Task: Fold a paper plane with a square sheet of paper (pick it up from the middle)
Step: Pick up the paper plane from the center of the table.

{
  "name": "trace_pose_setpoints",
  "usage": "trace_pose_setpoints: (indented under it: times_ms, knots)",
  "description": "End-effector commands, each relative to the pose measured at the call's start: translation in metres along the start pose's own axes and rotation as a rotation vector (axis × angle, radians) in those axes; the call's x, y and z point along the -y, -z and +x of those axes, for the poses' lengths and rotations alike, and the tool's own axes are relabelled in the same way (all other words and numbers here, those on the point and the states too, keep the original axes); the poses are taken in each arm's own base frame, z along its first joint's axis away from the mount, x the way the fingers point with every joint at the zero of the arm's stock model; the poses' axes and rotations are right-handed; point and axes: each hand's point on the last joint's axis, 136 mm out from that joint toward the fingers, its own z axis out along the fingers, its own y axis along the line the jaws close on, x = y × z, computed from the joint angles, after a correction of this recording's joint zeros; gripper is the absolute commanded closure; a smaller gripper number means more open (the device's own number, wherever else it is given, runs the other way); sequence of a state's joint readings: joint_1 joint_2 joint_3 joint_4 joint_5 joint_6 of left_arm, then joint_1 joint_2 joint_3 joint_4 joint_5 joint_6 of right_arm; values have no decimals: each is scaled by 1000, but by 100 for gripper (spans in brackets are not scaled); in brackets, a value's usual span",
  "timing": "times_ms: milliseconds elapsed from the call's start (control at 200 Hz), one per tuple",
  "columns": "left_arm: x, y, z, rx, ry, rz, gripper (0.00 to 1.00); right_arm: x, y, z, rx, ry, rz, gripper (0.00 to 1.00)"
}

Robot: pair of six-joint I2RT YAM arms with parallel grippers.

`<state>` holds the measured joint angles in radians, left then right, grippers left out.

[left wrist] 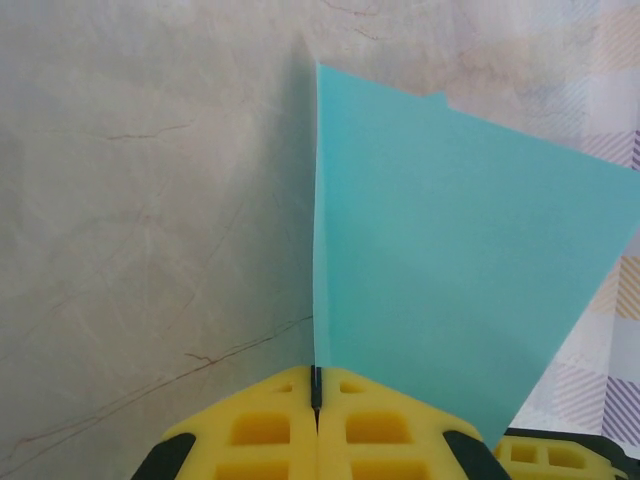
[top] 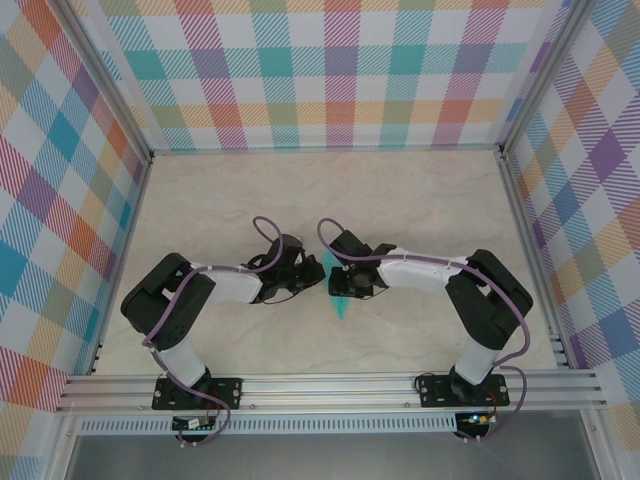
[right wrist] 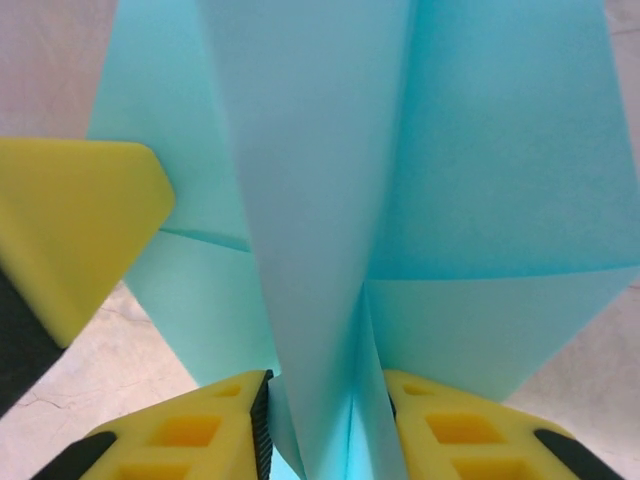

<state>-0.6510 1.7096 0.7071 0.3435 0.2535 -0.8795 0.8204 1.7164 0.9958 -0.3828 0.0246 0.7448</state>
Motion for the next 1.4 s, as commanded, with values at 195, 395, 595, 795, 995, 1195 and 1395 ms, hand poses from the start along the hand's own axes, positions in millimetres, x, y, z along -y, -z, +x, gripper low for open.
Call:
trace_pose_setpoints:
  times_ms: [195, 395, 595, 795, 995, 1195, 1395]
  knots:
    - [-2, 5, -4, 6, 15, 4, 98, -1, 4, -5, 19, -6, 55, 70]
    - [-3, 4, -4, 8, 15, -1, 98, -1, 4, -15, 35, -19, 96, 70]
    - [-6, 4, -3, 8, 20, -11, 98, 1, 2, -8, 13, -47, 91, 71]
    - [-6, 4, -4, 13, 24, -15, 98, -1, 2, 9, -26, -46, 76, 70]
    - [-8, 4, -4, 15, 28, -20, 98, 0, -3, 16, -46, -66, 87, 70]
    - [-4, 10, -8, 25, 31, -22, 85, 7, -4, 12, -33, -84, 137, 78]
    - [-17, 39, -25, 102, 57, -106, 58, 13, 0, 8, -16, -88, 184, 84]
